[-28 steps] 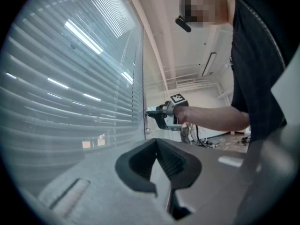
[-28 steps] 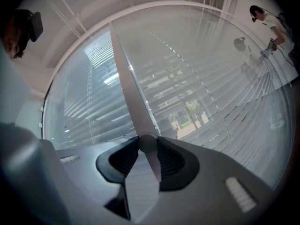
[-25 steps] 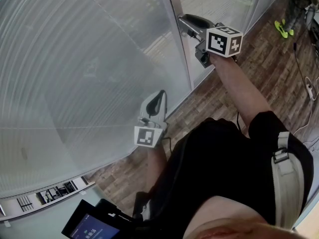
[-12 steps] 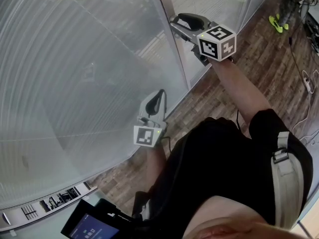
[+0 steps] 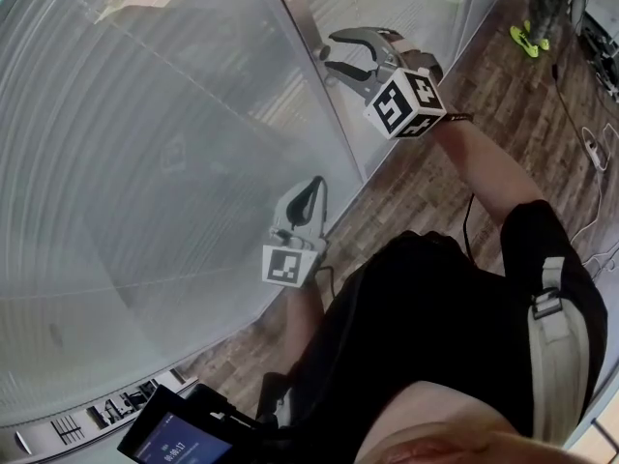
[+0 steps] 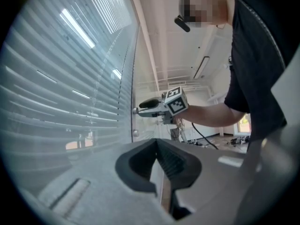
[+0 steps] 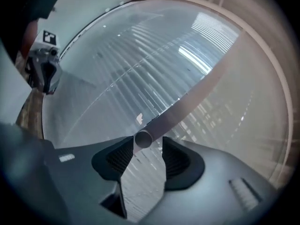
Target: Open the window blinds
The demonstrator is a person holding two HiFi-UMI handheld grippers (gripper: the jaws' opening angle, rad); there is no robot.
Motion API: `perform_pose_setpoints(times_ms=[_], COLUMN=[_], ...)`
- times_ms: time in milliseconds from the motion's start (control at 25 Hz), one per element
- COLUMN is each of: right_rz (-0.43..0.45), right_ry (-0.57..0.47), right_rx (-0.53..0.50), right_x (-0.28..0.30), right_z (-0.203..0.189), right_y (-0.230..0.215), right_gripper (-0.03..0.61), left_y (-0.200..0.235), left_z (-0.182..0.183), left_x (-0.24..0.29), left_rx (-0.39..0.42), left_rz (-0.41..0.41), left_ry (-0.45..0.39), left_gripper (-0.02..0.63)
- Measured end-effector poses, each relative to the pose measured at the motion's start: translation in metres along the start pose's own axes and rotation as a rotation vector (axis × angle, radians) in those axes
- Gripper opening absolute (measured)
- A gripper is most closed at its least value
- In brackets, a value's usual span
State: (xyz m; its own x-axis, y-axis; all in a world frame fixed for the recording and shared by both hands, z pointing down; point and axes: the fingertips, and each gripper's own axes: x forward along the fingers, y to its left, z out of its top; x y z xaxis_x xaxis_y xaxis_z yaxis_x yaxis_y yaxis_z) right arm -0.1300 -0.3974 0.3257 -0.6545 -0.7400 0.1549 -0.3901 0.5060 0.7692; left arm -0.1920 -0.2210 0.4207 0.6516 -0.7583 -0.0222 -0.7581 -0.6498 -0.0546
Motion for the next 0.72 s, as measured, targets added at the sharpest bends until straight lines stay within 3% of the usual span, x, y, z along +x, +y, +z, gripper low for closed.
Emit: perform_pose_setpoints(times_ms=[120,240,520,560,720], right_rz=[0.004,0.009,0.027,0.028,0.029], right_ry=[0.027,0.038,0.041,0.045,0.048], right_rx=[-0.195,-0.322,-0.452,-0.463,-0.463], right_x=[-0.001,0.0,0.02,0.021,0.024], right_z=[0.003,0.004,0.004,0.003,0.001], right_y=[0.007,0.018,0.018,0.017,0.019], right_gripper=[0.198,0.196,0.167,0.13,0.13], left_y=[-0.005,-0.011,0.0,0.001,0.005], left_z=[0.001,0.0,0.002,0.002,-0.002], left_x=[0.002,0.002,0.008,0.008,0.006], left_rx=[0.008,0.011,-0.001,0.0,-0.001], left_rz=[-0.014,-0.026,-0.022,-0.02,-0.017], left_ry=[-0.005,-0.002,0.004,0.003,0.012], left_gripper=[0.003,0.003,0.003,0.003,0.003])
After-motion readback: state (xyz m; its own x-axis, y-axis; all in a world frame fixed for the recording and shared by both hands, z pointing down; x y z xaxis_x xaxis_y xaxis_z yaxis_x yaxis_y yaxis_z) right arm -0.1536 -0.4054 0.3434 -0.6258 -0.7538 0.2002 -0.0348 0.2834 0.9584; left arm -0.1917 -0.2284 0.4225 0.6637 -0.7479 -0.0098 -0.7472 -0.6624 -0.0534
